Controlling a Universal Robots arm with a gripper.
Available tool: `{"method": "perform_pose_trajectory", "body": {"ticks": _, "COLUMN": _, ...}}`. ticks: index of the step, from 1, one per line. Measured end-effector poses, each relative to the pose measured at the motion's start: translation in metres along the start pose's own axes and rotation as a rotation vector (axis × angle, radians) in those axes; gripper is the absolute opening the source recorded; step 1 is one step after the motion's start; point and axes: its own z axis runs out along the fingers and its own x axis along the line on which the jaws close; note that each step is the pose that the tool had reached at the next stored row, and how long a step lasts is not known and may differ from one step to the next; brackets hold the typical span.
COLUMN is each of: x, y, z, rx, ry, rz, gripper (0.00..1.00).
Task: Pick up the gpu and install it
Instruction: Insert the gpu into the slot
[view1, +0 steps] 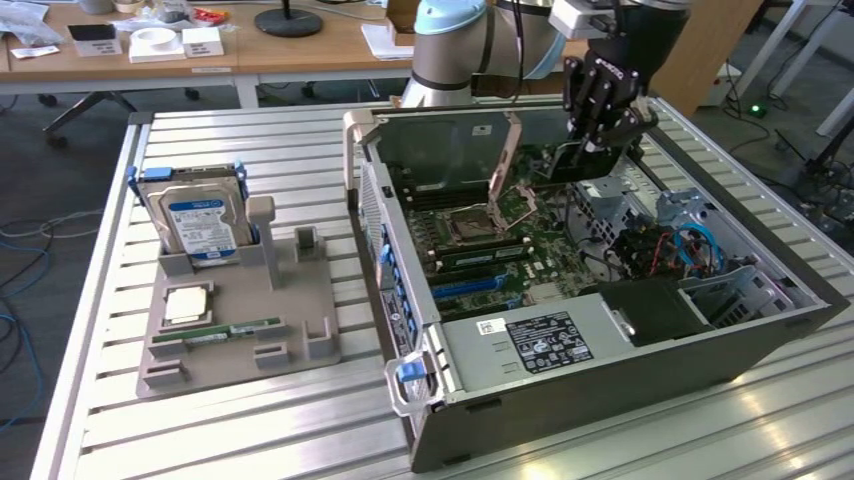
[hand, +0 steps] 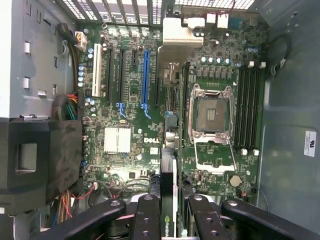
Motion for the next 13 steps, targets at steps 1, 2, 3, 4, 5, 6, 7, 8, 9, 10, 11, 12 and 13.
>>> {"method": "perform_pose_trajectory", "body": {"ticks": 1, "x": 0.0000, "y": 0.0000, "z": 0.0005, "rx": 0.0000, "ry": 0.0000, "rz": 0.000, "gripper": 0.26}}
{"method": "perform_pose_trajectory", "body": {"ticks": 2, "x": 0.0000, "y": 0.0000, "z": 0.0011, "rx": 0.0000, "ry": -0.0001, "rz": 0.000, "gripper": 0.26}}
{"method": "perform_pose_trajectory", "body": {"ticks": 3, "x": 0.0000, "y": 0.0000, "z": 0.0017, "rx": 0.0000, "ry": 0.0000, "rz": 0.000, "gripper": 0.26}}
{"method": "perform_pose_trajectory", "body": {"ticks": 4, "x": 0.0000, "y": 0.0000, "z": 0.0024, "rx": 0.0000, "ry": 0.0000, "rz": 0.000, "gripper": 0.26}}
{"method": "perform_pose_trajectory", "body": {"ticks": 5, "x": 0.0000, "y": -0.0001, "z": 0.0029, "rx": 0.0000, "ry": 0.0001, "rz": 0.000, "gripper": 0.26}}
{"method": "perform_pose_trajectory", "body": {"ticks": 6, "x": 0.0001, "y": 0.0000, "z": 0.0029, "rx": 0.0000, "ry": 0.0001, "rz": 0.000, "gripper": 0.26}}
{"method": "perform_pose_trajectory", "body": {"ticks": 7, "x": 0.0000, "y": 0.0000, "z": 0.0029, "rx": 0.0000, "ry": 0.0002, "rz": 0.000, "gripper": 0.26}}
{"method": "perform_pose_trajectory", "body": {"ticks": 8, "x": 0.0001, "y": -0.0001, "z": 0.0029, "rx": 0.0000, "ry": 0.0002, "rz": 0.000, "gripper": 0.26}}
{"method": "perform_pose_trajectory", "body": {"ticks": 9, "x": 0.0001, "y": 0.0000, "z": 0.0029, "rx": 0.0000, "ry": 0.0002, "rz": 0.000, "gripper": 0.26}}
{"method": "perform_pose_trajectory", "body": {"ticks": 10, "x": 0.0001, "y": 0.0000, "z": 0.0030, "rx": 0.0000, "ry": 0.0001, "rz": 0.000, "gripper": 0.26}}
{"method": "perform_pose_trajectory", "body": {"ticks": 11, "x": 0.0000, "y": 0.0003, "z": 0.0030, "rx": 0.0000, "ry": 0.0001, "rz": 0.000, "gripper": 0.26}}
{"method": "perform_pose_trajectory", "body": {"ticks": 12, "x": 0.0000, "y": 0.0009, "z": 0.0031, "rx": 0.0000, "ry": 0.0000, "rz": 0.000, "gripper": 0.26}}
{"method": "perform_pose_trajectory", "body": {"ticks": 13, "x": 0.0000, "y": 0.0018, "z": 0.0032, "rx": 0.0001, "ry": -0.0001, "rz": 0.000, "gripper": 0.26}}
